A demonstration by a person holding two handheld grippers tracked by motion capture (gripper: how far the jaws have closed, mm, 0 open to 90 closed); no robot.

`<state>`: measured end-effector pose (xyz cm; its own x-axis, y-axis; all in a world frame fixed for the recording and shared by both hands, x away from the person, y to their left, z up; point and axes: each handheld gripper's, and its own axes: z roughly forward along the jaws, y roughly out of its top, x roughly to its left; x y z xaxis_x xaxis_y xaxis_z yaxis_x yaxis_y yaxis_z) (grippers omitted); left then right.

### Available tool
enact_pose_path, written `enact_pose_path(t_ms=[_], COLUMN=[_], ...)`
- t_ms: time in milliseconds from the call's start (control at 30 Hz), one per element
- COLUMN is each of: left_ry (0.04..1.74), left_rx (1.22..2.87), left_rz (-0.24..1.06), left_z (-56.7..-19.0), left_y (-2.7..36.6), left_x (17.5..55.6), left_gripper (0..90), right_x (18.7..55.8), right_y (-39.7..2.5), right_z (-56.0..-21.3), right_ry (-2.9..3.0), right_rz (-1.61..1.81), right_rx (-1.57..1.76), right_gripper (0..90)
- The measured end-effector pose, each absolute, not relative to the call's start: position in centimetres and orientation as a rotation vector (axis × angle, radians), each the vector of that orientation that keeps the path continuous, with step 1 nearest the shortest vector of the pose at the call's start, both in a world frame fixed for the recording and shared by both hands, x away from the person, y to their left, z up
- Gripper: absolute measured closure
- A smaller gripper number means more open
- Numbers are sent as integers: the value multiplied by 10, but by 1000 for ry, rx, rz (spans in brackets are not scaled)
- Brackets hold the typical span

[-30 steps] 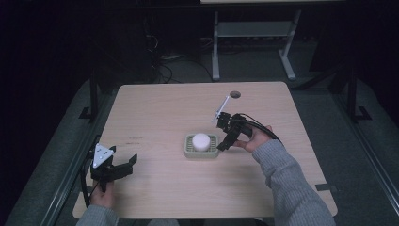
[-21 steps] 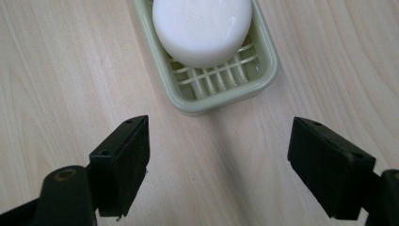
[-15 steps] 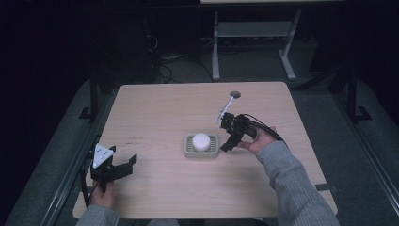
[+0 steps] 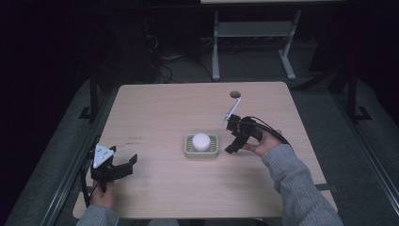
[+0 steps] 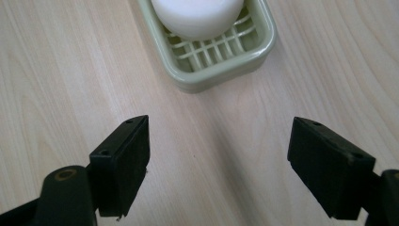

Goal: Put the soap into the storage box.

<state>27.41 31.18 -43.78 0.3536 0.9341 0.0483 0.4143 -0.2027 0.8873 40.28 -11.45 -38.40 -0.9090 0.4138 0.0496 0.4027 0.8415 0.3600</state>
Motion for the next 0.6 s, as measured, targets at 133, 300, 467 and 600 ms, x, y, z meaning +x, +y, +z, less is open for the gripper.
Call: enact_pose_path(t_ms=[133,300,467,600], left_ry=[1192,1191,1189,1192], left_rx=[1785,1788,1788,1786], left_rz=[784,784,785,784], left_z=[-438,-438,-438,-438], left_y=[312,312,311,311], left_x=[274,274,274,274], left_gripper=[129,129,129,129], right_x=[402,400,399,397], right_y=[-117,-121,-126,-130], right_z=[-382,-382,-384,-384], right_ry=[2978,2974,2971,2970], right_rz=[582,592,595,600], right_rx=[665,668,686,694], right_gripper=[209,209,209,209])
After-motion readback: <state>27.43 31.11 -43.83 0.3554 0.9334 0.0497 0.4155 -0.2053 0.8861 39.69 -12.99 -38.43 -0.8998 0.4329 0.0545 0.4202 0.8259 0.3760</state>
